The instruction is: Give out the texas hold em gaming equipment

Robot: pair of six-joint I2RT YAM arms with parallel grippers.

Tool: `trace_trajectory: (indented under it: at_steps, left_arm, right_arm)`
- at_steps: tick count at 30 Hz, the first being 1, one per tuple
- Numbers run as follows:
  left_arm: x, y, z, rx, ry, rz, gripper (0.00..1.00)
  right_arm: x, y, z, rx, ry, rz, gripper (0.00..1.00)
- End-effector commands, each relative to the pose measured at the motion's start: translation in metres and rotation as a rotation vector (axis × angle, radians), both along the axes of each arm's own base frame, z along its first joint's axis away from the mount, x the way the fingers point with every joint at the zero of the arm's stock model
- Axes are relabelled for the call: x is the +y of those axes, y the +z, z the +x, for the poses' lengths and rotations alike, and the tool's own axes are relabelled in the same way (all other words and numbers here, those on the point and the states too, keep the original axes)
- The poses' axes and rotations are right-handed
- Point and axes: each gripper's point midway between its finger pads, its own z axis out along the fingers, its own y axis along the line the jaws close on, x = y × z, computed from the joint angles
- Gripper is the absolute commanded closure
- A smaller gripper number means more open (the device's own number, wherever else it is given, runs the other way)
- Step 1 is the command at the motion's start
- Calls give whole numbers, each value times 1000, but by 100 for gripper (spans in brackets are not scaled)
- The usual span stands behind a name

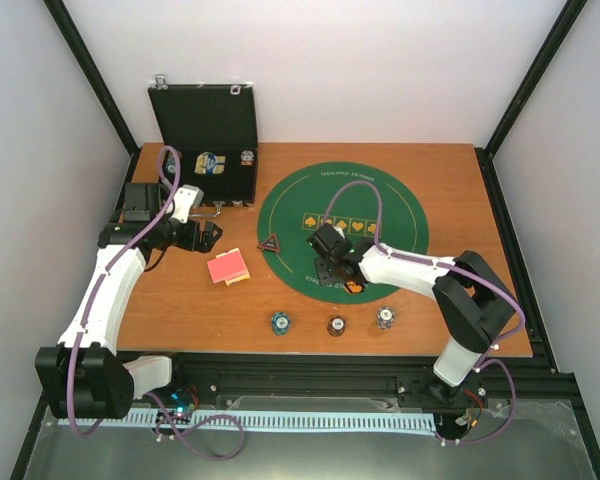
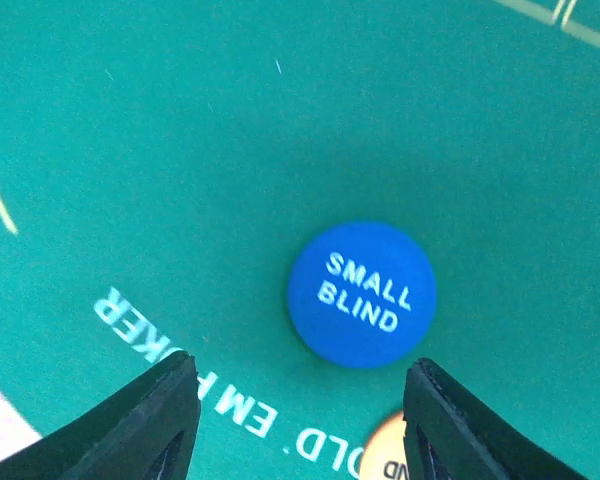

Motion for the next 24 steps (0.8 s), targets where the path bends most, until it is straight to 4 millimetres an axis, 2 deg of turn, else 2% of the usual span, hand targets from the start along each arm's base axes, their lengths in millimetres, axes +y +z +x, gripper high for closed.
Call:
trace_trajectory:
  at_steps: [1, 14, 24]
  left_arm:
    - [-3, 22, 2, -39, -30, -12, 0]
    - [-4, 32, 8, -46, -15, -30, 0]
    - [-4, 37, 11, -50, -10, -35, 0]
  right_arm:
    - [-10, -10, -10, 18, -29, -14, 43]
    - [-16, -35, -2, 68, -19, -18, 49]
    - [-28, -51, -8, 104, -40, -19, 50]
